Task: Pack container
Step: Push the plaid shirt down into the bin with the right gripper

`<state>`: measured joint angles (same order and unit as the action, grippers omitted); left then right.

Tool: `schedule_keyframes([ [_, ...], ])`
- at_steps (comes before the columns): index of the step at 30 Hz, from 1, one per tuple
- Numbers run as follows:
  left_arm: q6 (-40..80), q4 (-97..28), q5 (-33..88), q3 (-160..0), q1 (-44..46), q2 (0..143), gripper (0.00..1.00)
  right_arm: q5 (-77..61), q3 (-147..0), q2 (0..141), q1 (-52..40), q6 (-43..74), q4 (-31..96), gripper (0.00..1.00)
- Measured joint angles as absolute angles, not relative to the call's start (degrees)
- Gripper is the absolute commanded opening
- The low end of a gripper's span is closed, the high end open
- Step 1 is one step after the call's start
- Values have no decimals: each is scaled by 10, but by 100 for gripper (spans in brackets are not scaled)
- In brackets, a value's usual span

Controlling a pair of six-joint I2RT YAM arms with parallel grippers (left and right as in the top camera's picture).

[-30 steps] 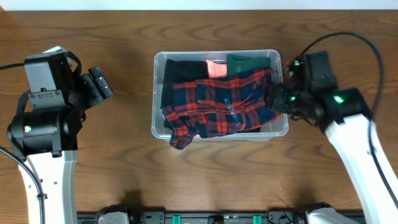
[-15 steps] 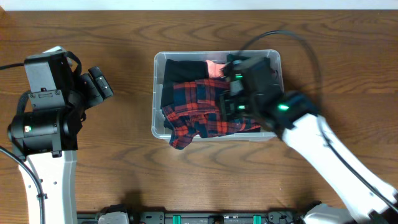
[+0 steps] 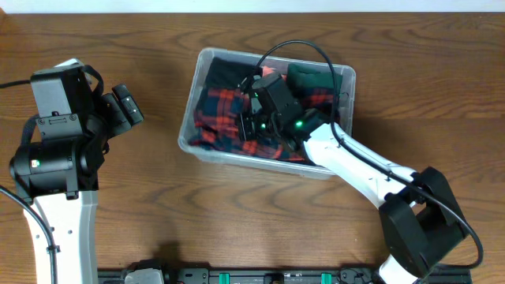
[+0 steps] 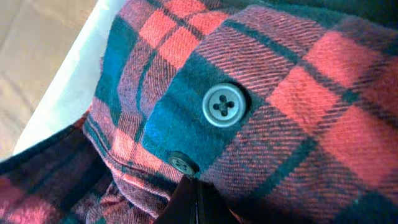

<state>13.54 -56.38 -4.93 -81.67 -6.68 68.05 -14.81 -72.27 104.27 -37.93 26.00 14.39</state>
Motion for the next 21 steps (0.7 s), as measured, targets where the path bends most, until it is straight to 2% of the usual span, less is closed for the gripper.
schedule_keyframes([
  [10, 135, -564, -49, -817, -67, 681, 98, -145, -726, 1045, -378, 276, 173, 1],
  [16, 135, -564, -50, -817, -67, 681, 98, -210, -724, 1017, -381, 254, 100, 1],
  [21, 135, -564, -49, -817, -67, 681, 98, -209, -726, 980, -408, 236, 64, 1],
])
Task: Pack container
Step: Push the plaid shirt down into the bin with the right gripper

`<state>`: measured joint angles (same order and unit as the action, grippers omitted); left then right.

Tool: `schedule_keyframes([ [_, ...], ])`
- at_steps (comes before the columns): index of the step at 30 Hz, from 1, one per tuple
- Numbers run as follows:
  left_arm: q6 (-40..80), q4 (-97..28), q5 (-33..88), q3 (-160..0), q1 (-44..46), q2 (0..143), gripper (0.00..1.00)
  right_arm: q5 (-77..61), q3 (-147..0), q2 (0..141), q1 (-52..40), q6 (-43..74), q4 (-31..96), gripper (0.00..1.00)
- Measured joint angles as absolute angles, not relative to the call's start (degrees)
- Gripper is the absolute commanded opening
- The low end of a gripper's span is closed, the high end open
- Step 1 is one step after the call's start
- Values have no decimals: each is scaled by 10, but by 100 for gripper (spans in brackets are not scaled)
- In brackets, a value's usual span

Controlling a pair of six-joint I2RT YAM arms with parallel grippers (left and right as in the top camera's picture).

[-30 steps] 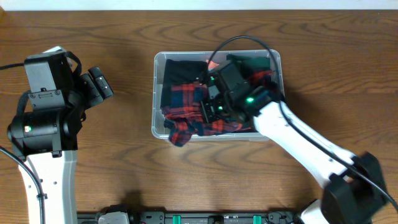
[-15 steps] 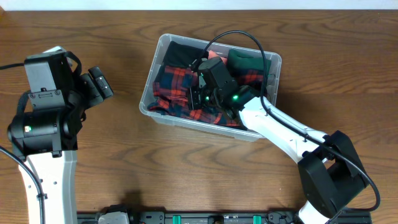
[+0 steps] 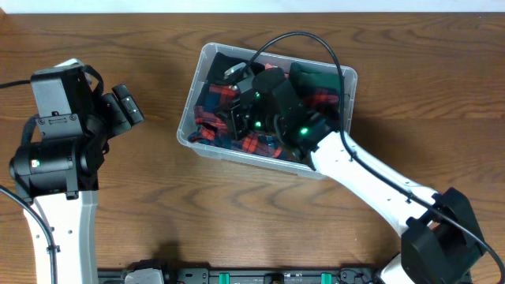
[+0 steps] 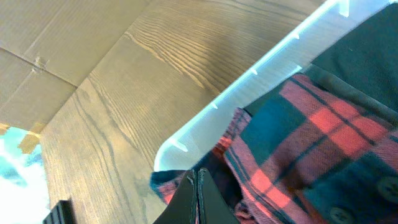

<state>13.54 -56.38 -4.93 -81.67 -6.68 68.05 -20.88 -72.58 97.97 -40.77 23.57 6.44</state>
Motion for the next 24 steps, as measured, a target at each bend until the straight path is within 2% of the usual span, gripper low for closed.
schedule_keyframes([
  [8, 135, -564, -49, -817, -67, 681, 98, -83, -726, 1049, -399, 256, 113, 1],
  [14, 135, -564, -49, -817, -67, 681, 98, -121, -741, 1070, -372, 272, 206, 1],
  [18, 135, -564, -49, -817, -67, 681, 98, -158, -744, 1053, -349, 242, 278, 1],
  [22, 135, -564, -49, -817, -67, 681, 98, -174, -738, 1020, -342, 198, 328, 10],
  [24, 135, -564, -49, -817, -67, 681, 98, -176, -731, 990, -342, 178, 345, 20],
])
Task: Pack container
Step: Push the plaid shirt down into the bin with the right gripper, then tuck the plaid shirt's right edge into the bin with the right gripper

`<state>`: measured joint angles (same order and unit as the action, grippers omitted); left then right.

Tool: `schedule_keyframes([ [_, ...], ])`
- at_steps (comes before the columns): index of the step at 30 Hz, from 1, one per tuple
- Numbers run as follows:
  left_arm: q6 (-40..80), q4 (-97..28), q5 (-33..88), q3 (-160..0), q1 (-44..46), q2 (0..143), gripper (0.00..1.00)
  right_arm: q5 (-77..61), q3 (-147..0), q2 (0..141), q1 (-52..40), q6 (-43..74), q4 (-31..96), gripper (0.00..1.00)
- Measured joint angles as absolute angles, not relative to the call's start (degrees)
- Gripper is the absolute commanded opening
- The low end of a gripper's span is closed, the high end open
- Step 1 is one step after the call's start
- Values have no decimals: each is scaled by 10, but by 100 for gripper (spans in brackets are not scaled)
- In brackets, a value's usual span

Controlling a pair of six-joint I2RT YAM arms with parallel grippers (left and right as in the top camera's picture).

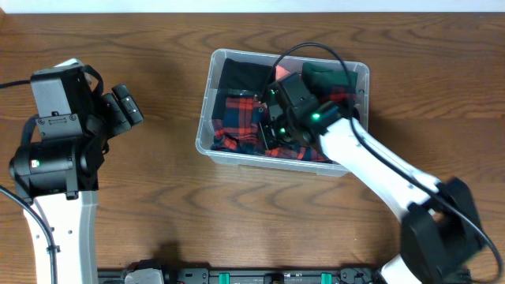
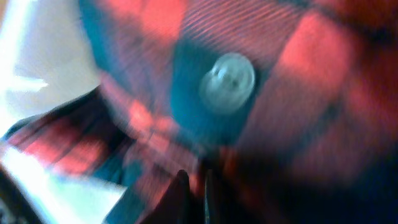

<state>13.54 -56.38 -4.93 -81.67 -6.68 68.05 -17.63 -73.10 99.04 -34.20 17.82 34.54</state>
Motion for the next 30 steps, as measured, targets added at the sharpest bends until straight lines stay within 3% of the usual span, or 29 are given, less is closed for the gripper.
schedule_keyframes([
  [2, 135, -564, -49, -817, -67, 681, 98, -171, -726, 951, -342, 168, 354, 34],
  [5, 135, -564, -49, -817, -67, 681, 98, -135, -726, 874, -332, 177, 374, 18],
  [10, 135, -564, -49, -817, -67, 681, 98, -36, -728, 754, -265, 238, 447, 3],
  [13, 135, -564, -49, -817, -67, 681, 98, 22, -729, 730, -224, 265, 494, 1],
  [30, 135, -564, -49, -817, -67, 681, 98, 85, -725, 1002, -196, 294, 535, 1],
])
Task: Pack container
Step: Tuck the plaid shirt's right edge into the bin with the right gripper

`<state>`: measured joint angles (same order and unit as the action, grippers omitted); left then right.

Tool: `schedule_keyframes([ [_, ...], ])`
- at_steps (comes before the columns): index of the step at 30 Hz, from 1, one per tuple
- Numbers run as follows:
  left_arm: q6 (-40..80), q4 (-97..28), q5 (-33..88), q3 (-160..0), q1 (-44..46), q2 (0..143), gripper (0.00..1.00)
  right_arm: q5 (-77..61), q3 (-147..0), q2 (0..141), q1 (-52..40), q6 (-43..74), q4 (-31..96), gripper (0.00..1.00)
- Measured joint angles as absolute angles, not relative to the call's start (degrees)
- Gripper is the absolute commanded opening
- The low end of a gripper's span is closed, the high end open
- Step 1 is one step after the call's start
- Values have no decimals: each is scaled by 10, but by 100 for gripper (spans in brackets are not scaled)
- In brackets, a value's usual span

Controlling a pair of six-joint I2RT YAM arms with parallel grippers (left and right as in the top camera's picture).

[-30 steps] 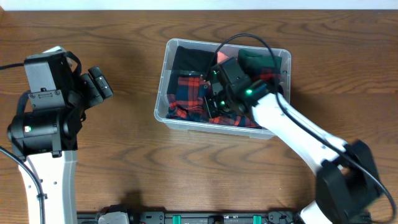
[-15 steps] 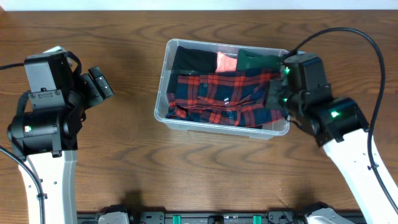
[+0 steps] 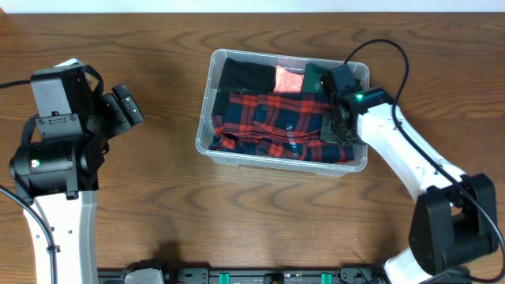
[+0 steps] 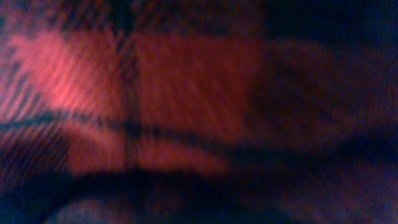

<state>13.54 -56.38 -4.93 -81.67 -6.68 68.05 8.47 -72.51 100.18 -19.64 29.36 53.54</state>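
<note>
A clear plastic container [image 3: 203,142] stands in the middle of the table. In it lies a red and blue plaid shirt [image 3: 264,118], spread along its front. Behind the shirt are a black garment [image 3: 241,75], a pink item [image 3: 289,80] and a dark green item [image 3: 314,76]. My right gripper [image 3: 334,124] is down in the container's right end, against the plaid cloth. In the right wrist view, blurred plaid shirt [image 4: 180,87] fills the frame and hides the fingers. My left gripper [image 3: 126,106] hangs far left of the container, holding nothing, with no gap showing between its fingers.
The left arm's base and body [image 3: 51,150] occupy the table's left side. The right arm [image 3: 410,170] reaches in from the lower right, its black cable [image 3: 390,51] arching over the container's right rim. A black rail [image 3: 260,276] runs along the front edge.
My right gripper has gone from the container's middle to its right end. The plaid shirt now lies flatter and wider, and the pink item shows behind it. The left arm has not moved.
First my right gripper sat on the plaid shirt in the container's middle, fingers shut. Then it was nearer the left wall with the shirt bunched up. Then the container stood a little further right, gripper at its middle. Now the gripper presses the right end.
</note>
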Motion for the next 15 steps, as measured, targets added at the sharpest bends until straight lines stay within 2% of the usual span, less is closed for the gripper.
schedule_keyframes([
  [5, 135, -564, -49, -817, -67, 681, 98, 87, -725, 996, -197, 289, 541, 3],
  [9, 135, -564, -49, -817, -67, 681, 98, 88, -725, 947, -201, 275, 539, 17],
  [10, 135, -564, -49, -817, -67, 681, 98, 89, -725, 924, -204, 270, 532, 18],
  [12, 135, -564, -50, -817, -67, 681, 98, 89, -726, 865, -216, 257, 505, 5],
  [15, 135, -564, -49, -817, -67, 681, 98, 88, -736, 777, -234, 248, 458, 3],
])
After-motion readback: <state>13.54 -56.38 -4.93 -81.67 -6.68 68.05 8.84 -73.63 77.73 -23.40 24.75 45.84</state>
